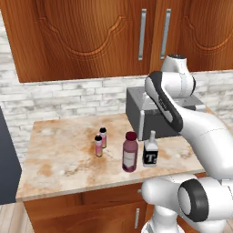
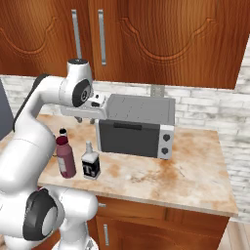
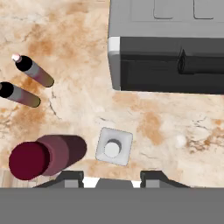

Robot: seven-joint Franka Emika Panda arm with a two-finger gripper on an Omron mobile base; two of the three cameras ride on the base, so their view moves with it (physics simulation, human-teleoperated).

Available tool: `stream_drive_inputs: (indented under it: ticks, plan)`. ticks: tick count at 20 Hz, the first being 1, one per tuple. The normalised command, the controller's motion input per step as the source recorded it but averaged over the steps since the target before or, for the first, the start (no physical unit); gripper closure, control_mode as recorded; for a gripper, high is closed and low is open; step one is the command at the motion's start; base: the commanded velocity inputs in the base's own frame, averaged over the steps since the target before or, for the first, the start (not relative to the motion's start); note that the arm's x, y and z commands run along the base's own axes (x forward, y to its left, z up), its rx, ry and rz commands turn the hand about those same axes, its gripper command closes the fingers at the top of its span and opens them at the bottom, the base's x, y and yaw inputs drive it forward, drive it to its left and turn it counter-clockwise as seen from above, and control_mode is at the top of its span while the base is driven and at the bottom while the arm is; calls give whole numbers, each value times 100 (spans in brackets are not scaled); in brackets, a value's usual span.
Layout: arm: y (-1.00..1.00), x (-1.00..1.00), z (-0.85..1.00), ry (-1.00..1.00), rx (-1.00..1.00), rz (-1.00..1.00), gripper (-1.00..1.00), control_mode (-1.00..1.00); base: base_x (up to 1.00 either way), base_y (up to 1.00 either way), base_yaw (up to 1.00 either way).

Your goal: Move the drinks to the dining counter.

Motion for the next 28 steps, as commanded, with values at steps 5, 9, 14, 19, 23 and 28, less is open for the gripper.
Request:
stream_drive_inputs:
  ticks: [5, 9, 14, 19, 23, 28]
  plan:
    - [0, -18, -14, -2, 0, 0, -100, -100, 0, 0, 0]
    - [-9, -42, -20, -7, 0, 6, -100, -100, 0, 0, 0]
    - [-14, -20, -16, -3, 0, 11, -100, -100, 0, 0, 0]
    - [-12, -23, -18, -16, 0, 2, -100, -100, 0, 0, 0]
    - [-3, -4, -8, -9, 0, 23, -100, -100, 0, 0, 0]
    - [-14, -7, -8, -19, 0, 41, -100, -100, 0, 0, 0]
